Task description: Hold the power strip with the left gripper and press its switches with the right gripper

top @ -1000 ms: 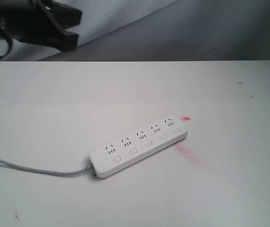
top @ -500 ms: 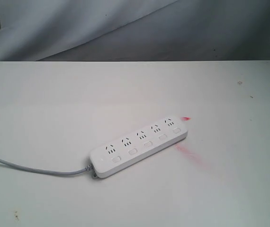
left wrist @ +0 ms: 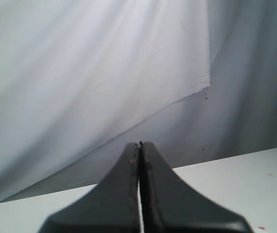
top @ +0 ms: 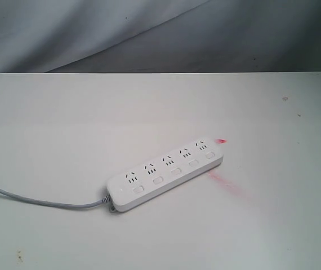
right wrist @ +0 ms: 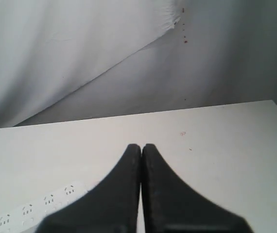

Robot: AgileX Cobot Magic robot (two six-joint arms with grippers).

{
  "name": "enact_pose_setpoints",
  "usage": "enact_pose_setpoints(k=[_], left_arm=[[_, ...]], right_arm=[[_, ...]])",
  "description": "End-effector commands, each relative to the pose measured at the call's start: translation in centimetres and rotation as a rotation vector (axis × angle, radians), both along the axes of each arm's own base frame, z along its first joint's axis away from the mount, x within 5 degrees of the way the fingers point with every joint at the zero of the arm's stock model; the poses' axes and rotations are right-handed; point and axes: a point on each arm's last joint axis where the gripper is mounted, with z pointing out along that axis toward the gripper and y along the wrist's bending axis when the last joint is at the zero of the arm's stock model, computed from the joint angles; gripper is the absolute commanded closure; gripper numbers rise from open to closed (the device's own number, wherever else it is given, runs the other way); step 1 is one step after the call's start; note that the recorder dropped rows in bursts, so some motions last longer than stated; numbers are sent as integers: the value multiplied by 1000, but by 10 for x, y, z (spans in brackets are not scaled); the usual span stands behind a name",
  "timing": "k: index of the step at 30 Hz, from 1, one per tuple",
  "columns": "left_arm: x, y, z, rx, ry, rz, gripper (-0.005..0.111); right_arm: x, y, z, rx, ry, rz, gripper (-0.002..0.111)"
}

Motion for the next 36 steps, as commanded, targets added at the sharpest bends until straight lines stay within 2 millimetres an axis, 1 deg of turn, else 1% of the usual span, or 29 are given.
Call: enact_pose_setpoints(k=[1,3,6,10,12,17,18,19,20,22,24,25,27,29,32,36], left_arm=[[-8,7,-14,-43,-6,33,107],[-11,9,-20,-59,-9,45,107],[-12,15,-29,-127,-3,94,107],[-12,22,-45,-153,1,169,107],[-11,23,-53,-144,15,181,107],[-12,25,-69,-124,46,199,107],[-12,26,-73,-131,55,206,107],[-12,26,-75,-139,62,207,107],[-12,26,-78,-136,71,208,107],[-12,26,-84,-128,86,207,107],[-13,26,-92,-115,110,208,107],[-14,27,-100,-104,129,209,107],[-15,27,-109,-91,152,214,107],[-16,28,-115,-83,167,215,107],[-17,28,-119,-75,176,217,107],[-17,28,-119,-75,176,217,107]], right_arm=[[-7,-11,-20,-30,-7,-77,108],[-7,-12,-24,-12,5,-93,108],[-7,-12,-23,62,9,-101,108],[-1,-3,-27,87,-56,-39,108],[4,3,-36,75,-77,-3,108],[15,16,-67,48,-97,74,108],[18,19,-78,29,-92,93,108],[19,21,-83,20,-94,104,108],[21,22,-93,4,-72,108,108],[23,24,-108,-26,-51,120,108],[23,28,-114,-25,-71,153,108],[23,28,-116,-28,-66,155,108],[23,29,-114,-25,-84,167,108],[23,29,-115,-26,-82,165,108],[23,29,-115,-22,-80,165,108],[23,29,-115,-18,-79,164,108]])
